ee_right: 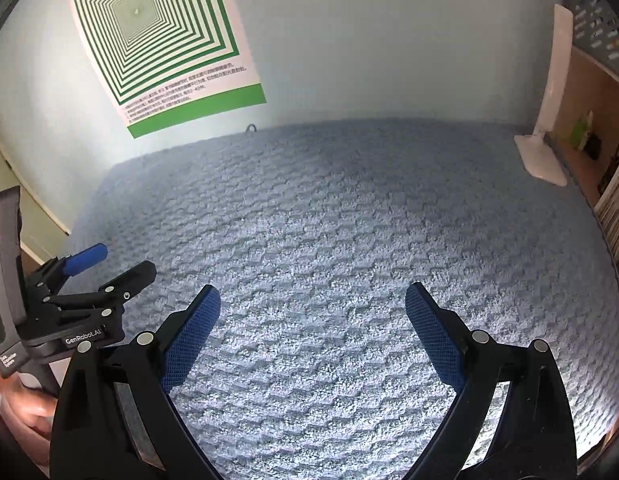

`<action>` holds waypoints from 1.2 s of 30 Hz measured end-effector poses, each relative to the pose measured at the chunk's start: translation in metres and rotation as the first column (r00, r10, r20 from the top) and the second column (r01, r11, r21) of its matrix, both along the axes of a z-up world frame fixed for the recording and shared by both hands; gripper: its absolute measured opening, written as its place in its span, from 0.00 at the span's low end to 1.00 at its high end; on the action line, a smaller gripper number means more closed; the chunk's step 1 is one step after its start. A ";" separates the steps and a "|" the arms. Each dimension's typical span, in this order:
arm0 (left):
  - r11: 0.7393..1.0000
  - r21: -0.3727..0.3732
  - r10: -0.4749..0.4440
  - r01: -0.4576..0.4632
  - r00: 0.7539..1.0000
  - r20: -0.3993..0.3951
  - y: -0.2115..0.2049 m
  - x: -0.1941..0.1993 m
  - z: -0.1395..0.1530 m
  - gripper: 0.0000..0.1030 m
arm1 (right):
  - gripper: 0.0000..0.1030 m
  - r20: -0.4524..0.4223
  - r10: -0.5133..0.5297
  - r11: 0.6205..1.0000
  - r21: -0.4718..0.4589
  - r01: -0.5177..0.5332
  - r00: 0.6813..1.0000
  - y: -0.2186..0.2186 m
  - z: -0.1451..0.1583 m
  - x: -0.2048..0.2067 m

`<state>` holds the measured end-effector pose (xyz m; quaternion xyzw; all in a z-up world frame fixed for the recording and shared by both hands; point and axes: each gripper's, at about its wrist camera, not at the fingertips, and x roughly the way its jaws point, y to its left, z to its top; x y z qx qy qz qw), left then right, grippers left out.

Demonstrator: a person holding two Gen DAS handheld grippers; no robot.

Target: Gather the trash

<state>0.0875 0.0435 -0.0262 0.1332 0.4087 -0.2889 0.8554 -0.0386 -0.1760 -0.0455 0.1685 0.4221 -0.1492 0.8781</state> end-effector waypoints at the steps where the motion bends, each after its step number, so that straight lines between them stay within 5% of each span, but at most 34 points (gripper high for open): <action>1: 1.000 0.002 0.006 -0.006 1.000 0.003 0.001 0.000 0.000 0.94 | 0.90 -0.001 0.001 1.000 0.001 -0.001 1.000 0.000 0.000 0.000; 36: 0.990 0.035 0.134 -0.135 0.991 0.019 0.025 -0.015 -0.002 0.94 | 0.90 0.004 0.089 0.996 0.004 -0.089 0.996 0.017 -0.001 0.003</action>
